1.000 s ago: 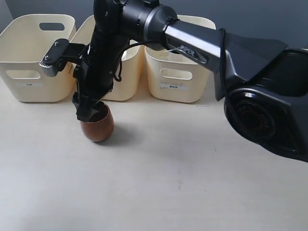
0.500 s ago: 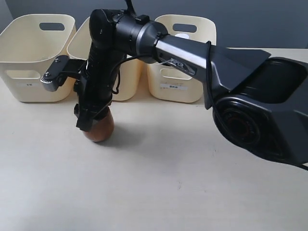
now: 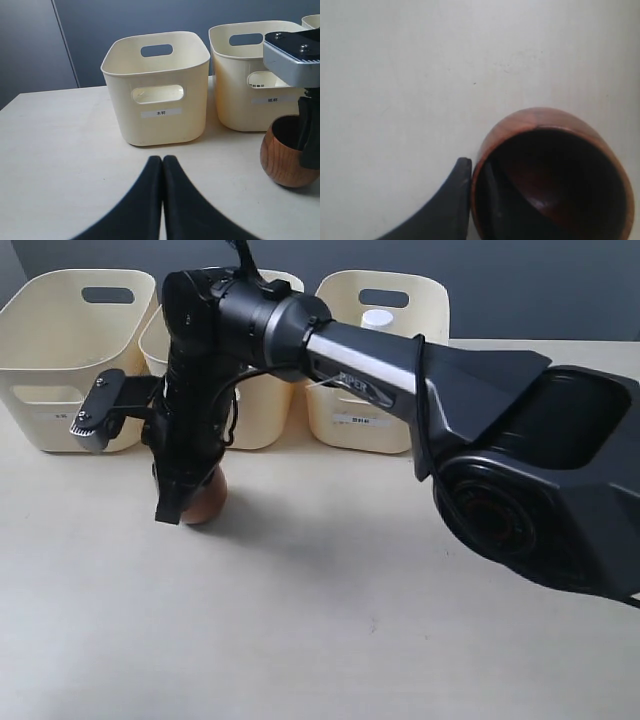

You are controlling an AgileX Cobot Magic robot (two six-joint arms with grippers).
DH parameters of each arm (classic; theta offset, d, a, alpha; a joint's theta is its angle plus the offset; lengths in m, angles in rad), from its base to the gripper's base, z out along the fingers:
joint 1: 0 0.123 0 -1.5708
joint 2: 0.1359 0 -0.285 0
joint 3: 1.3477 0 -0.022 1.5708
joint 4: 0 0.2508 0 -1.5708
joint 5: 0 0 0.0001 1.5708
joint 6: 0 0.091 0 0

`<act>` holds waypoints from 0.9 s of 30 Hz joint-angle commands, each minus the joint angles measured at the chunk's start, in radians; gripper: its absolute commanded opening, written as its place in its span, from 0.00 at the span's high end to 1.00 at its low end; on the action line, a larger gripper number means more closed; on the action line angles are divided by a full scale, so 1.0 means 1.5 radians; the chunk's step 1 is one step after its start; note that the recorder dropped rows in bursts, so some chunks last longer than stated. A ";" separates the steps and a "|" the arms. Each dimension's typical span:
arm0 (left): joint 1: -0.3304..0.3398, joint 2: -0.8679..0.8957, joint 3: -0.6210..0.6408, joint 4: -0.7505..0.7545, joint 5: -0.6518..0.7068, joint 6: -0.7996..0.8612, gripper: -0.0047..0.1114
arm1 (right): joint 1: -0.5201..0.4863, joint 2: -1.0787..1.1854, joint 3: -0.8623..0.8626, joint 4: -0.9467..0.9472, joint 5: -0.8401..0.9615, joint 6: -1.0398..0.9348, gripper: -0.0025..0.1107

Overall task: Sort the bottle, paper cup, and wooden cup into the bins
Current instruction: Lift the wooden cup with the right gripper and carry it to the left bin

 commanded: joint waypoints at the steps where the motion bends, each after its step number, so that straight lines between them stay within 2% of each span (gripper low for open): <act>1: -0.002 0.002 -0.001 0.001 -0.009 -0.002 0.96 | 0.015 -0.048 -0.003 -0.028 0.000 -0.024 0.97; 9: -0.002 0.002 -0.001 0.001 -0.009 -0.002 0.96 | 0.015 -0.104 -0.094 0.017 -0.016 -0.068 0.98; 17: -0.002 0.002 -0.001 0.001 -0.009 -0.002 0.96 | -0.008 -0.090 -0.121 0.038 -0.227 -0.161 0.98; 24: -0.002 0.002 -0.001 0.001 -0.009 -0.002 0.96 | -0.060 -0.031 -0.121 0.153 -0.314 -0.223 0.98; 27: -0.002 0.002 -0.001 0.001 -0.009 -0.002 0.96 | -0.072 -0.004 -0.121 0.238 -0.324 -0.310 0.98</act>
